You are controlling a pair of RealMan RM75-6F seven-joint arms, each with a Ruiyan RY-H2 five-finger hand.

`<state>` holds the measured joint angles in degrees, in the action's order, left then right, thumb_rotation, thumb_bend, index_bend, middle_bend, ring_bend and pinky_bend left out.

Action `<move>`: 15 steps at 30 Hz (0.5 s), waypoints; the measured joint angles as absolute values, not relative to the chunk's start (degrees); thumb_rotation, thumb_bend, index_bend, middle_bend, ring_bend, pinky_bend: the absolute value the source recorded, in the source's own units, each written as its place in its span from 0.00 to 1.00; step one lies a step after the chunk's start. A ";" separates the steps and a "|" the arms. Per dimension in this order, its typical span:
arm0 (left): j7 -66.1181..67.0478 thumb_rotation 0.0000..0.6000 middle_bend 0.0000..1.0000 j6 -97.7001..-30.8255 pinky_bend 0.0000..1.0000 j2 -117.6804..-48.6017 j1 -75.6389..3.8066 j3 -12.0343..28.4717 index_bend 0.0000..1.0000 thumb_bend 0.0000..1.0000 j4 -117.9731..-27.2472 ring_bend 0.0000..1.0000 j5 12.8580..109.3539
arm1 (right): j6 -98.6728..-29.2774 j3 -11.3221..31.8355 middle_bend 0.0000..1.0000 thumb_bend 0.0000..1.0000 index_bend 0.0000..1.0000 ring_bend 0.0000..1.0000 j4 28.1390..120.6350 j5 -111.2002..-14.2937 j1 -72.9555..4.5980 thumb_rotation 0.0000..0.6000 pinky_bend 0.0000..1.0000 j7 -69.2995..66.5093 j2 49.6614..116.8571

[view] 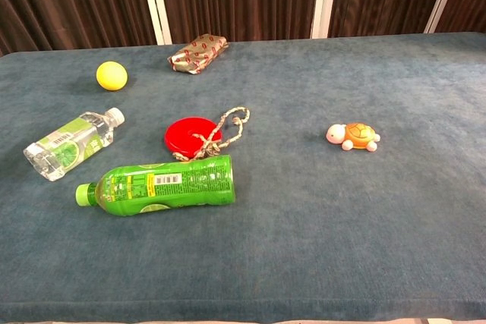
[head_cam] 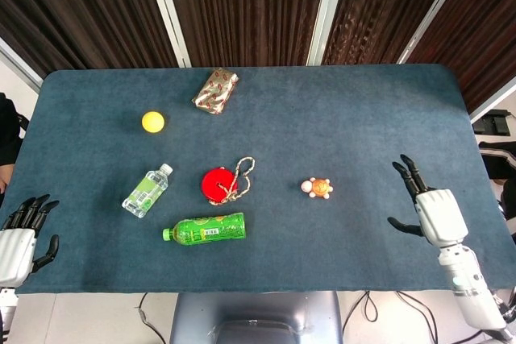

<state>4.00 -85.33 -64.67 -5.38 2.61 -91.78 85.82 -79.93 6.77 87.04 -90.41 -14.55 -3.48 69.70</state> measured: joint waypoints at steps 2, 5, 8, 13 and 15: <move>4.00 1.00 0.10 -85.26 0.23 -64.57 -5.33 2.57 0.18 0.49 -91.96 0.10 85.64 | -78.59 7.54 0.31 0.20 0.36 0.98 86.63 -90.85 -16.65 1.00 1.00 -3.79 70.69; 3.88 1.00 0.10 -85.33 0.23 -64.43 -5.14 2.51 0.19 0.49 -92.03 0.10 85.45 | -76.04 8.47 0.37 0.30 0.42 1.00 86.08 -90.96 -19.53 1.00 1.00 -4.66 72.18; 3.61 1.00 0.10 -85.48 0.23 -64.30 -5.04 2.46 0.20 0.49 -92.16 0.10 85.51 | -72.42 9.16 0.38 0.33 0.45 1.00 85.92 -89.82 -21.60 1.00 1.00 -5.50 73.20; 2.88 1.00 0.10 -85.64 0.23 -64.08 -4.93 2.51 0.21 0.49 -92.10 0.10 85.48 | -66.57 10.68 0.38 0.33 0.46 1.00 84.24 -85.24 -25.40 1.00 1.00 -4.10 76.30; 2.56 1.00 0.10 -85.61 0.23 -63.98 -4.92 2.55 0.21 0.49 -92.10 0.10 85.40 | -64.80 11.14 0.38 0.33 0.45 1.00 83.46 -83.32 -26.39 1.00 1.00 -3.25 77.44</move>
